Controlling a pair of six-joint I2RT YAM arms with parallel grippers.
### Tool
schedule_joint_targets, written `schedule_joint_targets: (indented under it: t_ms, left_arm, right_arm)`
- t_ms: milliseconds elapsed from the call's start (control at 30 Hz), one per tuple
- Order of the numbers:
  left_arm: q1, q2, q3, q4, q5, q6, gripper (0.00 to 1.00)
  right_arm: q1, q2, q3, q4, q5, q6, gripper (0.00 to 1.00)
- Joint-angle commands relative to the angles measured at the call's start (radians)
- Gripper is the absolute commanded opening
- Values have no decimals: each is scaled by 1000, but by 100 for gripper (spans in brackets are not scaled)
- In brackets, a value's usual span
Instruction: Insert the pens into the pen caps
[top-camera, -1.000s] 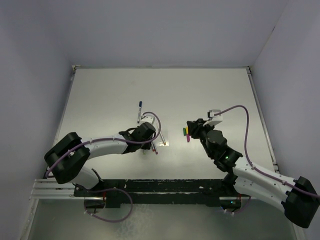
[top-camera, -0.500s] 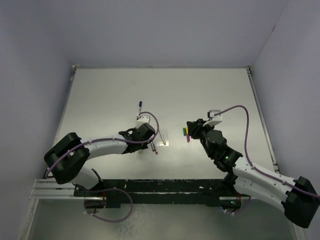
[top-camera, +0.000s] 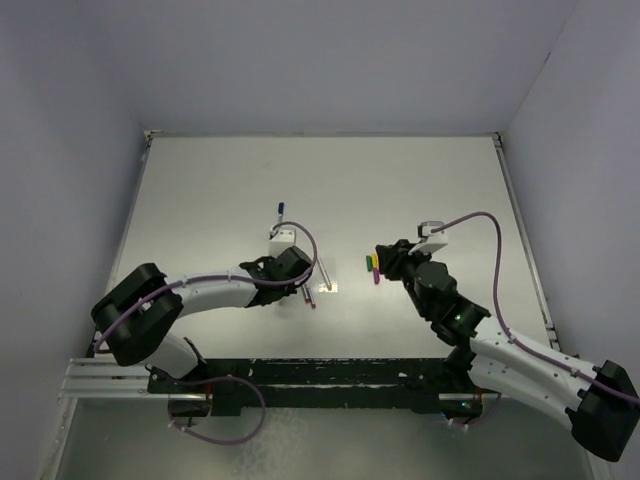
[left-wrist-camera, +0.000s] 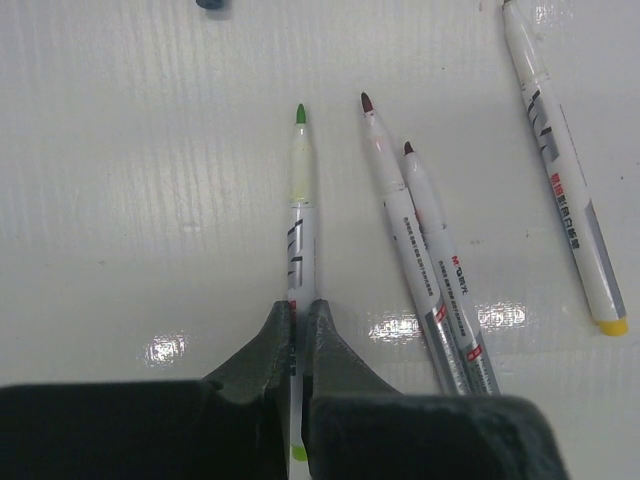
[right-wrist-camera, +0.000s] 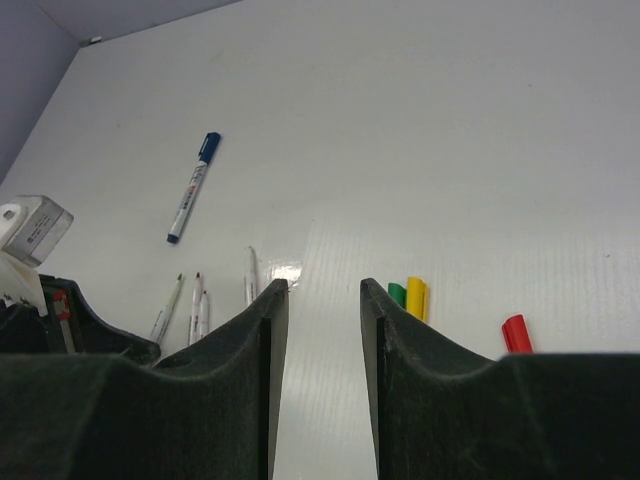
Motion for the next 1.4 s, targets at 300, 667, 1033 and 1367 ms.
schedule_joint_targets:
  t_ms: [300, 667, 1033, 1367]
  left_arm:
    - [1, -223, -23, -134, 66, 60, 0]
    - [1, -371, -23, -10, 152, 226, 0]
    - [0, -362, -62, 148, 265, 296, 0]
    - [0, -317, -78, 198, 324, 291, 0]
  right_arm:
    - [0, 158, 126, -108, 64, 35, 37]
    - [-53, 427, 234, -171, -46, 67, 34]
    - [-135, 582, 275, -133, -161, 54, 27]
    - [-135, 695, 339, -104, -173, 9, 26]
